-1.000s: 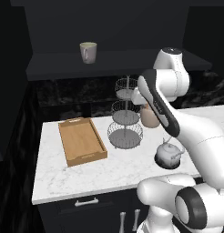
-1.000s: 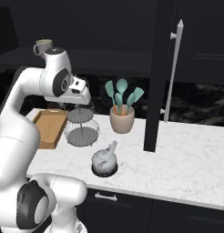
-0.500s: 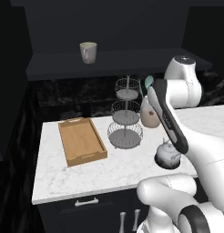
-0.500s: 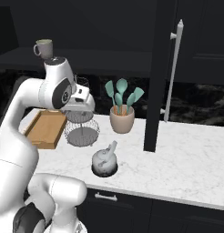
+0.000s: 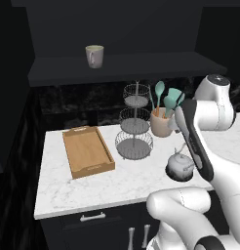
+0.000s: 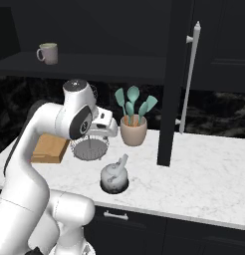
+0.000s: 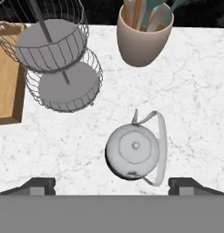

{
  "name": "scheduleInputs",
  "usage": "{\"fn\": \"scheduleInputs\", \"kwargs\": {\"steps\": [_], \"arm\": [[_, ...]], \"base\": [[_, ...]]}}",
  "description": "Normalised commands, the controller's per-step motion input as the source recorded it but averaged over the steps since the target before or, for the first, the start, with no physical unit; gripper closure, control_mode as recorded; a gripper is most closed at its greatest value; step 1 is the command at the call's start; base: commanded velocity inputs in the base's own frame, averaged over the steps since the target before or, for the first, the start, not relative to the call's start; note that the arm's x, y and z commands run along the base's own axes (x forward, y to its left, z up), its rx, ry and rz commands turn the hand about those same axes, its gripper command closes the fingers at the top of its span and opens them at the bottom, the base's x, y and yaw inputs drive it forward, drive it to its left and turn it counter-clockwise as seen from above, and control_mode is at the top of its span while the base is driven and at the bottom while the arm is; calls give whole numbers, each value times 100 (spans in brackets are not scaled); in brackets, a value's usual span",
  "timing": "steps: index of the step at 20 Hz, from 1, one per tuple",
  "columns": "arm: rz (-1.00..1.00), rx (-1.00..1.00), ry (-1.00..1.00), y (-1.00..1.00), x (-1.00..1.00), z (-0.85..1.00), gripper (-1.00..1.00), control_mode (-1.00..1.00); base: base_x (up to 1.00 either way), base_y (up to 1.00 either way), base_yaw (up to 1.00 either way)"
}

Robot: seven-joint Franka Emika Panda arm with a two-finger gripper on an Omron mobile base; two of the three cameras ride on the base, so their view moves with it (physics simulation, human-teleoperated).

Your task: Pick the kettle from the counter and place it on the tray. Then pick the mug from the cabinet and place it on the tray. Then close the cabinet doors.

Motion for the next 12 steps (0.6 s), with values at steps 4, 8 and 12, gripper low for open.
{"fn": "scheduleInputs", "kwargs": {"steps": [4, 8, 12], "arm": [[0, 0, 0, -32, 0, -17, -100, -100], [0, 0, 0, -26, 0, -17, -100, -100], [0, 0, 0, -29, 0, -11, -100, -100]], "base": [[0, 0, 0], [0, 0, 0], [0, 0, 0]]}}
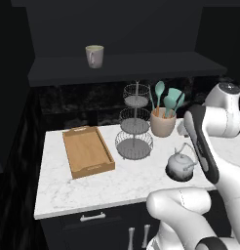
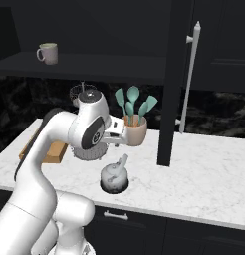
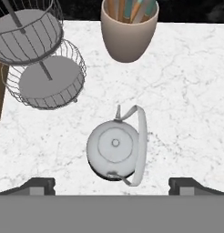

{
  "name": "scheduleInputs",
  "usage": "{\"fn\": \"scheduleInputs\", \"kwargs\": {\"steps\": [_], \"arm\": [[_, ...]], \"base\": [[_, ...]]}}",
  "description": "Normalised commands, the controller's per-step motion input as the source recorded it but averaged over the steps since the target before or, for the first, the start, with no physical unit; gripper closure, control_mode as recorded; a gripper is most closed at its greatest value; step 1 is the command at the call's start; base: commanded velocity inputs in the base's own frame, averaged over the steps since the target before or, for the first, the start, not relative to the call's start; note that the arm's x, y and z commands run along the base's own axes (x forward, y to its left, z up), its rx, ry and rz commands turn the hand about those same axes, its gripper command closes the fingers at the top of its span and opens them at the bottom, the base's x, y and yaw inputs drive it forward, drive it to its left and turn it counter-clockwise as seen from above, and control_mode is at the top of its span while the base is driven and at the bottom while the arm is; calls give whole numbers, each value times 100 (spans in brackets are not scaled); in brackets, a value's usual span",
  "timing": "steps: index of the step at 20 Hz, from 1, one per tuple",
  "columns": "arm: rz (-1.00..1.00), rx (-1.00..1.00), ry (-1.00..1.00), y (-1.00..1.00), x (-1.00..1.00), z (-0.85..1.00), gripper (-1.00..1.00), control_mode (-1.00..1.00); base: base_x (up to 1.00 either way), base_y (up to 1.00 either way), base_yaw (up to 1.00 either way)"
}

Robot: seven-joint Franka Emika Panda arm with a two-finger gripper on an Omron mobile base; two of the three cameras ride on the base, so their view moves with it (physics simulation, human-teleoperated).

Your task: Pick the kettle from the counter and place it on the tray. Then pick the mug from the cabinet and place it on the tray. Then close the cabinet doors.

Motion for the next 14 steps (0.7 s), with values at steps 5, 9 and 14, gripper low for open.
{"fn": "scheduleInputs", "kwargs": {"steps": [5, 9, 14], "arm": [[0, 12, 0, -39, 8, -9, -100, -100], [-2, 3, 7, -22, 40, -19, -100, -100], [0, 1, 5, 4, 40, -46, -100, -100]], "base": [[0, 0, 0], [0, 0, 0], [0, 0, 0]]}}
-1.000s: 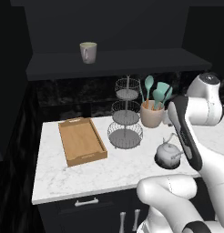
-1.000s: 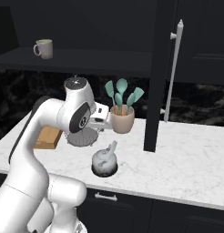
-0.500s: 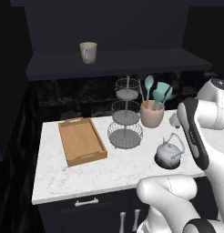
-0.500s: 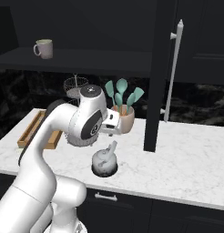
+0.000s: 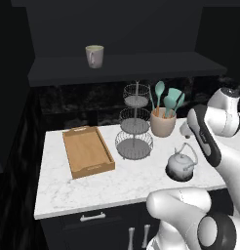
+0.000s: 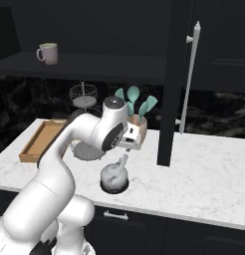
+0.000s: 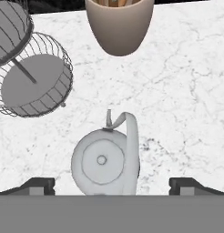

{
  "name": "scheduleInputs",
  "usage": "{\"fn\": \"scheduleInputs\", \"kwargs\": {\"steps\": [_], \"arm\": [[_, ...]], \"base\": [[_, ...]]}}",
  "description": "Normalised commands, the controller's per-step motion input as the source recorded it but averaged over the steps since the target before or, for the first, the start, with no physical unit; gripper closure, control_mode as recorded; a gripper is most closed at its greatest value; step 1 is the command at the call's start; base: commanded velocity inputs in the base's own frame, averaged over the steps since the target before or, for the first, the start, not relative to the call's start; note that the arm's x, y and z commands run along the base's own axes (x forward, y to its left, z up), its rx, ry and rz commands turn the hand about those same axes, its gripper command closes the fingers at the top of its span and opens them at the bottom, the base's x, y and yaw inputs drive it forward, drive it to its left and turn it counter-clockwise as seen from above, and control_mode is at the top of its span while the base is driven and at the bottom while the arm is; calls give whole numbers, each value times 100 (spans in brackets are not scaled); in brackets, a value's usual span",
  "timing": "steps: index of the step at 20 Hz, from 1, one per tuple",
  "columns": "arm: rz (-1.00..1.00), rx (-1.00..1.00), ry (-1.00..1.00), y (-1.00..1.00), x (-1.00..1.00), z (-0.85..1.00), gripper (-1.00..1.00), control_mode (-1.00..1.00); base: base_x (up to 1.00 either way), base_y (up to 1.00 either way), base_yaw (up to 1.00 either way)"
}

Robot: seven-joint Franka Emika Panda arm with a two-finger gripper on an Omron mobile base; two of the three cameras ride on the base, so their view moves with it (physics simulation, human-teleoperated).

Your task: Pick the kettle from the counter and place it on the tray. Then pick the mug from the cabinet and place it on the tray. Then close the cabinet doors.

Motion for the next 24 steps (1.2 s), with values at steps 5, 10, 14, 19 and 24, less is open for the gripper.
{"fn": "scheduleInputs", "kwargs": {"steps": [5, 10, 14, 19, 24], "arm": [[0, 0, 2, 1, 32, -51, -100, -100], [0, 0, 4, -20, 4, -49, -100, -100], [0, 0, 13, -16, 2, -44, -100, -100], [0, 0, 6, -3, 2, -41, -100, -100], [0, 0, 2, -1, 6, -37, -100, -100]], "base": [[0, 0, 0], [0, 0, 0], [0, 0, 0], [0, 0, 0], [0, 0, 0]]}}
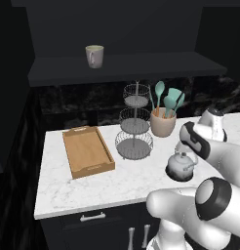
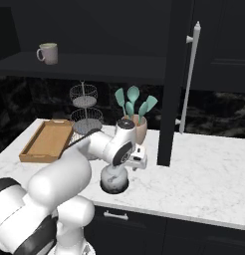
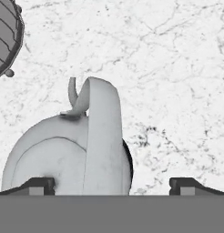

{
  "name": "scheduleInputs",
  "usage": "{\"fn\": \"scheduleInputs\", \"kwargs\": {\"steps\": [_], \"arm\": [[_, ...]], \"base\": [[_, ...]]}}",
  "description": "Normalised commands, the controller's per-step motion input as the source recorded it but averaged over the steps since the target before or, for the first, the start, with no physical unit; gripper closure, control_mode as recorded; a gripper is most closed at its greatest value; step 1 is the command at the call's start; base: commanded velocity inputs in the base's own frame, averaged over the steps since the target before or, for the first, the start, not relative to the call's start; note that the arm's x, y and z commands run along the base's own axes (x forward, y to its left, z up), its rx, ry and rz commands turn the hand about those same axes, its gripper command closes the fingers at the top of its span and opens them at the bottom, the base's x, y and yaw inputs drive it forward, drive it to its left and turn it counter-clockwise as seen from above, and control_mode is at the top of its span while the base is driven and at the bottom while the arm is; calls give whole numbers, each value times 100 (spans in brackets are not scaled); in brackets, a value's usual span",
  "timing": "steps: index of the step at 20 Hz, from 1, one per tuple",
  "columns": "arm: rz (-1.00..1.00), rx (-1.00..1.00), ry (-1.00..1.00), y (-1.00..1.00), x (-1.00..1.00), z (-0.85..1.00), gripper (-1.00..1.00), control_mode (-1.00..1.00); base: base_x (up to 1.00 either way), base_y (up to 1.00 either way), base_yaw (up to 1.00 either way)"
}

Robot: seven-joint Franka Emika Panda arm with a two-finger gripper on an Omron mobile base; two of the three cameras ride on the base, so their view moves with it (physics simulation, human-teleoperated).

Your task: Pick the kettle from the counter and place it on the tray. Then pick the mug from the cabinet and place it on the tray. Then close the cabinet doors.

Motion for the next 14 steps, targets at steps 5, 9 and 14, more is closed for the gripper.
{"fn": "scheduleInputs", "kwargs": {"steps": [5, 9, 14], "arm": [[0, 0, -2, 1, -6, -21, 100, -100], [1, -5, -16, 14, -30, -3, 100, -100], [0, -2, 0, 16, -32, -18, 100, -100]], "base": [[0, 0, 0], [0, 0, 0], [0, 0, 0]]}}
